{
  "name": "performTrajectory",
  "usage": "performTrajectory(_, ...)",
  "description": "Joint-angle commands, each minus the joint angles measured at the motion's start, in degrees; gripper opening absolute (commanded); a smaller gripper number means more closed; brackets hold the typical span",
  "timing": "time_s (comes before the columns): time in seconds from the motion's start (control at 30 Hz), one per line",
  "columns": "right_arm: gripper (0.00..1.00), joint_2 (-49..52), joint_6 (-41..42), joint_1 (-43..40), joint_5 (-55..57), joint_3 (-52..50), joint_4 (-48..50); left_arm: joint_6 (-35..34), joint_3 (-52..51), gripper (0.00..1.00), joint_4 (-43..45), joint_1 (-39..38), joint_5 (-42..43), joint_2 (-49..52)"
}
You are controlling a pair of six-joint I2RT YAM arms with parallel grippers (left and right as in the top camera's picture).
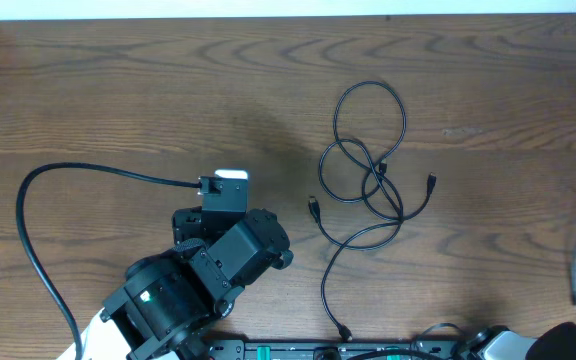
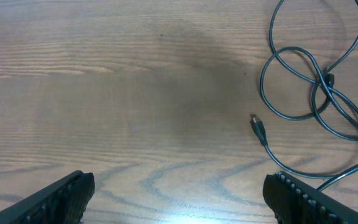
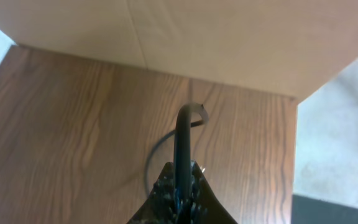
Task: Untangle cables
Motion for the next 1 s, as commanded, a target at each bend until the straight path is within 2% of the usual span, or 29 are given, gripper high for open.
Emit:
performTrajectory(0.0,0.01,1.09,1.18,-2.40,-4.81,-3.61,1.62,-1.11,1.51,0.91,-0.13,0.24,-0.96,-0.35)
performTrajectory(0.43,0.01,1.75,4.59,-9.77,-14.08,-17.88,10.86,-1.11,1.51,0.91,-0.15,0.24,-0.96,-0.35)
performTrajectory(0.77,0.01,1.75,4.59,-10.93,-29.29,-25.73,22.23,-1.11,1.51,0.91,-0.15,0.24,-0.96,-0.35)
performTrajectory(0.97,0.01,1.75,3.15,-10.93,-30.75,-28.41,28.26,-1.11,1.51,0.91,-0.13,0.24,-0.96,-0.35)
